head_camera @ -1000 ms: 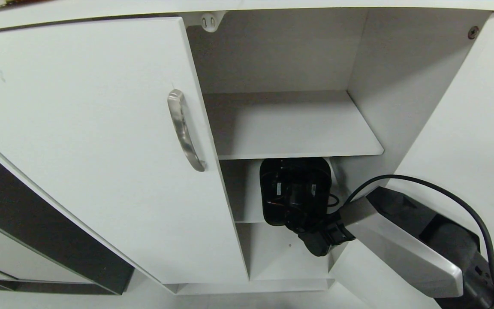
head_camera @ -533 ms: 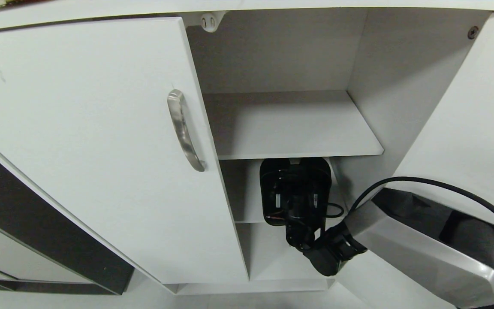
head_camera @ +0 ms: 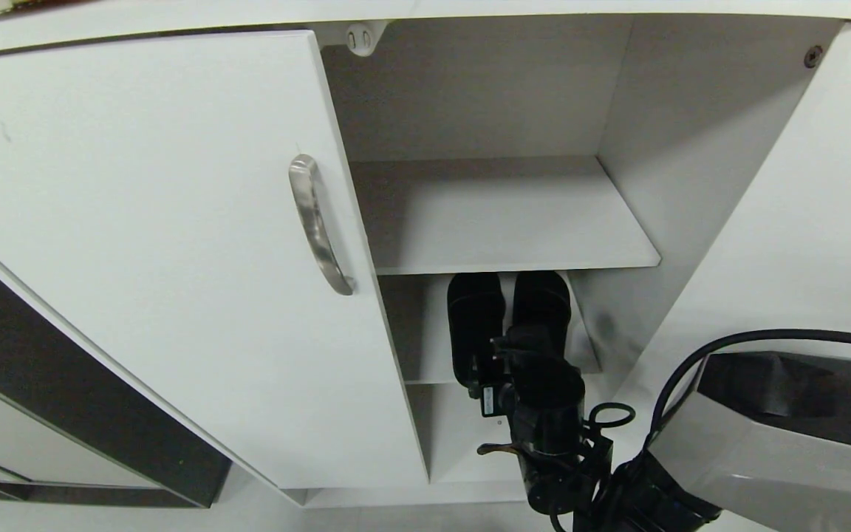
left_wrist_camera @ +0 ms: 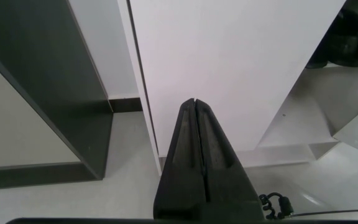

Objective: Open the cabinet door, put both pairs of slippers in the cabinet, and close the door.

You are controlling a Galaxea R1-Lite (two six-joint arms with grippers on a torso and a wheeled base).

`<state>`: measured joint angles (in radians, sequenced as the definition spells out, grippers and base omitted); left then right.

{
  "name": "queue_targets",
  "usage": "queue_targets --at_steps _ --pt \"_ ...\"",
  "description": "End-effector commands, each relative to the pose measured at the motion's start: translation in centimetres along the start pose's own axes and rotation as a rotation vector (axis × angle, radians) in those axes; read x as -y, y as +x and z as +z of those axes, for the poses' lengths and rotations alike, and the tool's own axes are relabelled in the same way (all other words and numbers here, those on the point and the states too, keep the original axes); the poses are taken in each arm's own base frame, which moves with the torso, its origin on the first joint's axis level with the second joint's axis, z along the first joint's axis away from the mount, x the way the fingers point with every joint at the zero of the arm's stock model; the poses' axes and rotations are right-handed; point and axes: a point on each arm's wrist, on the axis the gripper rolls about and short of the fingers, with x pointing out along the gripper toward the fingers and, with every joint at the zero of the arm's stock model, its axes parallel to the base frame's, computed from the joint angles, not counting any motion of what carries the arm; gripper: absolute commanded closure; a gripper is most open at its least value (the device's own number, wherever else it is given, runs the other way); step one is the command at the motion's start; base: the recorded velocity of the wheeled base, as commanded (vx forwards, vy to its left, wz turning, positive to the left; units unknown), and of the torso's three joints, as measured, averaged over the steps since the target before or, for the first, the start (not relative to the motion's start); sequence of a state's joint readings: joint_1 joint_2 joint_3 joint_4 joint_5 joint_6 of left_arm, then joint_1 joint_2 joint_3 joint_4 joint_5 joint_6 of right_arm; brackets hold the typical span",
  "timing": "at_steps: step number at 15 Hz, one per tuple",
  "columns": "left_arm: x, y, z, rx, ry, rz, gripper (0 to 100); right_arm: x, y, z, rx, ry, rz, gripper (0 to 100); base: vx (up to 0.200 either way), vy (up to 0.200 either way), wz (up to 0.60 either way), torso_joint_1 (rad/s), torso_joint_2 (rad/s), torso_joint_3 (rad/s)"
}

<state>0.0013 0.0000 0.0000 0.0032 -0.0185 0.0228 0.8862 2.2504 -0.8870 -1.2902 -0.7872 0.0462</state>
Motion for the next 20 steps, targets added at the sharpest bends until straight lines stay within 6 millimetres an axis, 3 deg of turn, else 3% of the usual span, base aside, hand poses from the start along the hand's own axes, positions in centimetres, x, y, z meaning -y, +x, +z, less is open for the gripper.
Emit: queue_targets --at_steps 1,10,20 --pt "0.00 0.01 0.00 -0.001 -0.001 0.000 100 0.00 -0.55 0.39 0.003 0.004 0.010 0 0.000 0.000 0.00 0.000 0.00 0.000" --pt "0.00 0.01 0.00 -0.001 -0.004 0.002 100 -0.04 -0.60 0.57 0.008 0.009 0.010 0 -0.200 0.000 0.00 0.003 0.00 0.002" --pt "-0.01 0.01 0.00 -0.002 -0.009 0.006 100 0.00 -0.65 0.69 0.017 0.016 0.011 0 0.000 0.000 0.00 0.001 0.00 0.007"
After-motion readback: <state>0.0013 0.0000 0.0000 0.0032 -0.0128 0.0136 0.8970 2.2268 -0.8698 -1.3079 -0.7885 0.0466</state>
